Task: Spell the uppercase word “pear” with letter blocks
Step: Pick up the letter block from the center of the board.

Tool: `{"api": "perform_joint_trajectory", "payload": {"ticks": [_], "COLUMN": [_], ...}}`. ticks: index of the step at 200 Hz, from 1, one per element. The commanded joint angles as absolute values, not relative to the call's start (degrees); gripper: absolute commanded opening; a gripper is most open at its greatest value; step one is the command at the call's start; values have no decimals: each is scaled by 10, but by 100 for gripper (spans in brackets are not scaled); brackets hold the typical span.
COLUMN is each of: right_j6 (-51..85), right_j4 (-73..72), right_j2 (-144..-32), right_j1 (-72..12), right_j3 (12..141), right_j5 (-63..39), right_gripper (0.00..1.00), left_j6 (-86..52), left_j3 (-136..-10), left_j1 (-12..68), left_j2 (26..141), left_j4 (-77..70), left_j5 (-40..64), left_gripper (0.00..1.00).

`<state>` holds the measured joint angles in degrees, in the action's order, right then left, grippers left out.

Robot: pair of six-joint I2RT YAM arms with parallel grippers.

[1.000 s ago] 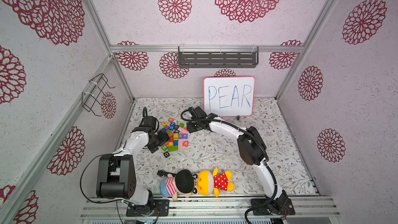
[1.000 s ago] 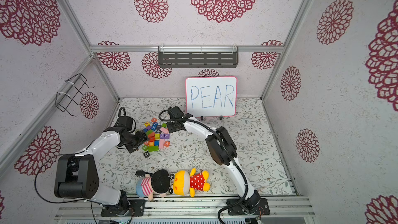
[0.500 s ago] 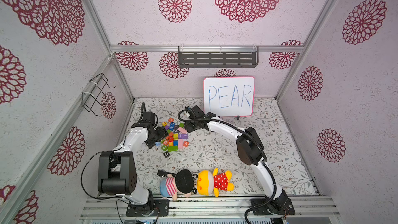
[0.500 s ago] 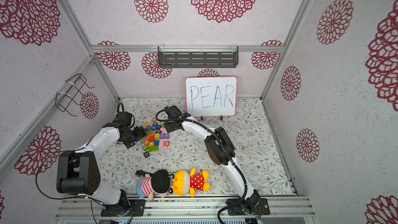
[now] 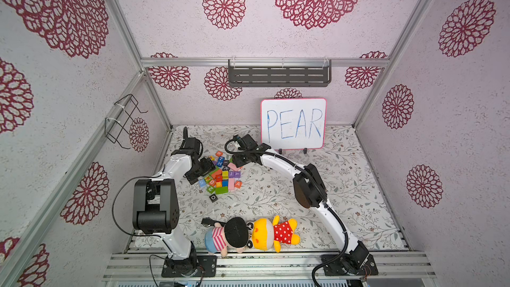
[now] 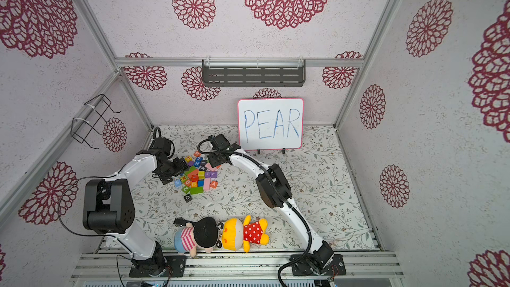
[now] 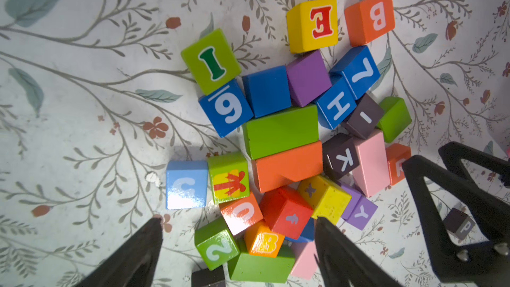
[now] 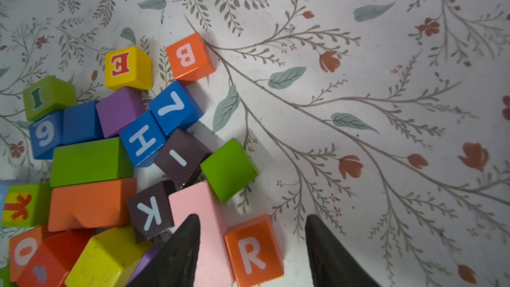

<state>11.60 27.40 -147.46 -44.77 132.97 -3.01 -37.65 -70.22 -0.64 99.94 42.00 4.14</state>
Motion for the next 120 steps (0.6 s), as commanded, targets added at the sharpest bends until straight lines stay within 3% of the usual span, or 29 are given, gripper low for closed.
{"api": "perform_joint_trajectory", "payload": {"ticks": [1,46,95,120], "right_j6": [124,123,80,72], "right_j4": [216,217,178,178], "right_j2": [-1471,-1446,-1358,-1338], "right_j1": [-446,-446,-441,-436], "right_j3": [1354,1333,1207,1181], "right_j5": [-54,-73,-77,-75], "right_gripper": [63,66,98,99], "left_j6": [-369,-391,-414,-421], "left_j3": [-760,-941,-1078,-1099], "left_j1": [-14,-23,-7,6], "left_j2": [1028,1167,1265,1285], "left_j4": [429,504,565,565], "left_j5": [22,-22,-70,-76], "left_gripper": [88,73,67,67]}}
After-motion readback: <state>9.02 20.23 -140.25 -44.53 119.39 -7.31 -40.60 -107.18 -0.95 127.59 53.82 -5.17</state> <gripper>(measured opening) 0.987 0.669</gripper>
